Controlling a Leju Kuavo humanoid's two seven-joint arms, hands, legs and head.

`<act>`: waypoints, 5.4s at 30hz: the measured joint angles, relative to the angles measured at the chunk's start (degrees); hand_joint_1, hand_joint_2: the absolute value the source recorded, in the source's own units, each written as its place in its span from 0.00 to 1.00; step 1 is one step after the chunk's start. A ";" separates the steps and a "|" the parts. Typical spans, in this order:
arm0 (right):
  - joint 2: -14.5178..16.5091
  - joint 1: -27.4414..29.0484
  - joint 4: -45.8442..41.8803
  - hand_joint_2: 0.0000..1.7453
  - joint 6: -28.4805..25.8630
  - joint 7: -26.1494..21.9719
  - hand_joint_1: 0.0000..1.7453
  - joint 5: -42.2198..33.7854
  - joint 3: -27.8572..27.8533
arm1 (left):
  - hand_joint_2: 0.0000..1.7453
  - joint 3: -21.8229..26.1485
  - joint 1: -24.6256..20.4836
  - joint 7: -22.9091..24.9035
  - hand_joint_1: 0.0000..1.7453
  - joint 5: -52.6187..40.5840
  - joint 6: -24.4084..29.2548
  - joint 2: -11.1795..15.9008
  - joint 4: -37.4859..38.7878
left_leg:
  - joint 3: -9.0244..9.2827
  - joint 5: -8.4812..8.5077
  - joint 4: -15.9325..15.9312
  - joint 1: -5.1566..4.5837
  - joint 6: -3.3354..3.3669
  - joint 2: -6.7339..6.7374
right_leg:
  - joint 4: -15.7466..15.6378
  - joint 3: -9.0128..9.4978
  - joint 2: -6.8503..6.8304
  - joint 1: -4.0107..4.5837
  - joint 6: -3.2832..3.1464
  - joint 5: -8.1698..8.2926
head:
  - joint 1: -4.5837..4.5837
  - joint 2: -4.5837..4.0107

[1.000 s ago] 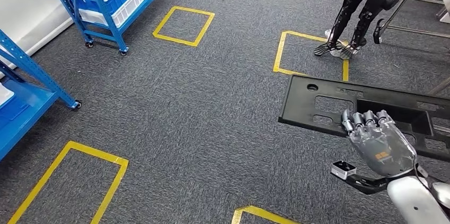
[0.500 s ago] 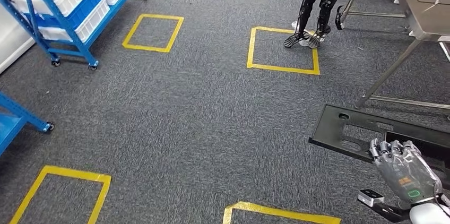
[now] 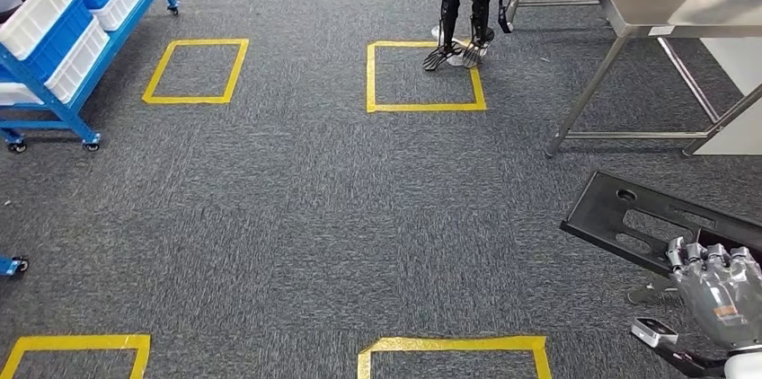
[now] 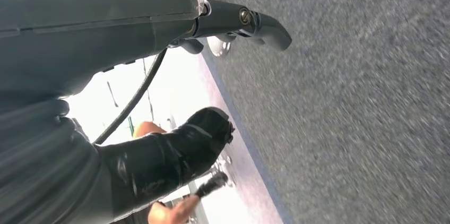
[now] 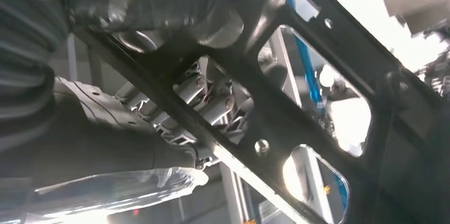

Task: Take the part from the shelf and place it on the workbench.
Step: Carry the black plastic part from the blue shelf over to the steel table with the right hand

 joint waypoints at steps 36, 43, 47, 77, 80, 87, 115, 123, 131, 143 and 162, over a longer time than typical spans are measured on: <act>4.71 3.12 2.61 1.00 -2.34 0.00 1.00 0.00 -14.71 | 1.00 0.08 -0.13 -0.33 0.00 0.00 0.74 -0.70 0.04 | 0.47 1.57 -2.29 0.71 0.55 3.80 | 6.20 -2.93 -6.31 -0.05 1.20 -3.94 | 0.05 0.01; 5.11 3.38 2.60 1.00 -2.72 0.00 1.00 0.00 -17.09 | 1.00 0.21 0.01 -0.60 0.00 0.00 0.86 -0.93 0.04 | 0.56 -0.24 -0.51 1.56 -1.16 8.44 | 4.02 -1.18 -9.96 -1.95 4.13 -1.31 | 0.07 0.00; 5.17 3.59 2.53 1.00 -2.78 0.00 1.00 0.00 -17.80 | 1.00 0.28 -0.26 -0.60 0.00 0.00 0.90 -0.95 0.07 | 1.00 -1.44 0.44 1.28 -2.59 10.11 | 1.20 0.23 -9.83 -1.48 2.17 -0.96 | 0.04 0.00; 9.69 -6.42 5.60 1.00 -7.10 -0.02 1.00 0.00 -14.90 | 1.00 1.03 -0.42 0.84 0.00 0.00 -1.55 -1.10 0.07 | -0.32 -0.22 0.49 0.78 -1.62 10.23 | 0.55 0.65 -10.06 -0.74 1.81 -0.70 | 0.10 0.00; 11.68 -10.39 6.29 1.00 -7.49 0.00 1.00 0.00 -11.98 | 1.00 1.20 -0.72 1.31 0.00 0.00 -1.83 -1.15 0.07 | -0.36 -1.37 1.69 1.02 -2.52 9.44 | 0.48 0.40 -8.28 -1.01 0.60 -0.44 | 0.09 0.01; 19.86 -20.84 9.08 1.00 -7.38 0.00 1.00 0.00 -1.52 | 1.00 1.89 -0.84 1.83 0.00 0.00 -1.96 -1.21 0.07 | -7.72 -5.14 14.68 1.18 -2.22 4.15 | 0.41 -0.08 -3.71 -0.32 -0.67 0.12 | 0.07 0.00; 39.25 -39.35 34.15 1.00 -4.75 -5.96 1.00 0.00 18.40 | 1.00 0.43 -0.95 1.90 0.00 0.00 -3.80 -0.87 0.07 | -7.82 -6.78 15.35 1.43 -2.83 4.63 | -0.67 -0.33 -6.44 -0.48 -0.72 1.30 | 0.11 0.00; 39.19 -39.39 34.36 1.00 -3.48 -9.95 1.00 0.00 17.92 | 1.00 0.39 -0.67 1.88 0.00 0.00 -3.95 -0.61 0.07 | -2.39 1.35 1.58 1.40 -1.90 3.14 | 0.13 -0.88 -3.86 -0.32 0.65 1.30 | 0.11 0.00; 38.95 -39.19 34.30 1.00 -4.83 -10.26 1.00 0.00 17.63 | 1.00 0.42 -0.53 1.89 0.00 0.00 -3.95 -0.62 0.07 | -2.57 2.34 0.75 1.32 -0.02 4.22 | 15.18 -7.47 -7.22 -0.41 1.98 -6.37 | 0.12 0.00; 41.68 -41.93 29.50 1.00 -5.06 -4.33 1.00 0.00 18.47 | 1.00 0.42 -0.59 2.35 0.00 0.00 -3.27 -0.80 0.07 | -2.56 1.98 0.87 0.69 -0.21 5.03 | -0.43 0.59 -7.84 0.74 0.47 0.10 | 0.11 0.00; 43.80 -49.60 27.13 1.00 -6.09 -0.96 1.00 0.00 22.37 | 1.00 0.42 -0.39 2.84 0.00 0.00 -3.18 -0.81 0.07 | -2.56 2.35 0.53 0.69 -0.82 5.01 | -0.28 0.45 -7.88 0.75 0.14 0.19 | 0.11 0.00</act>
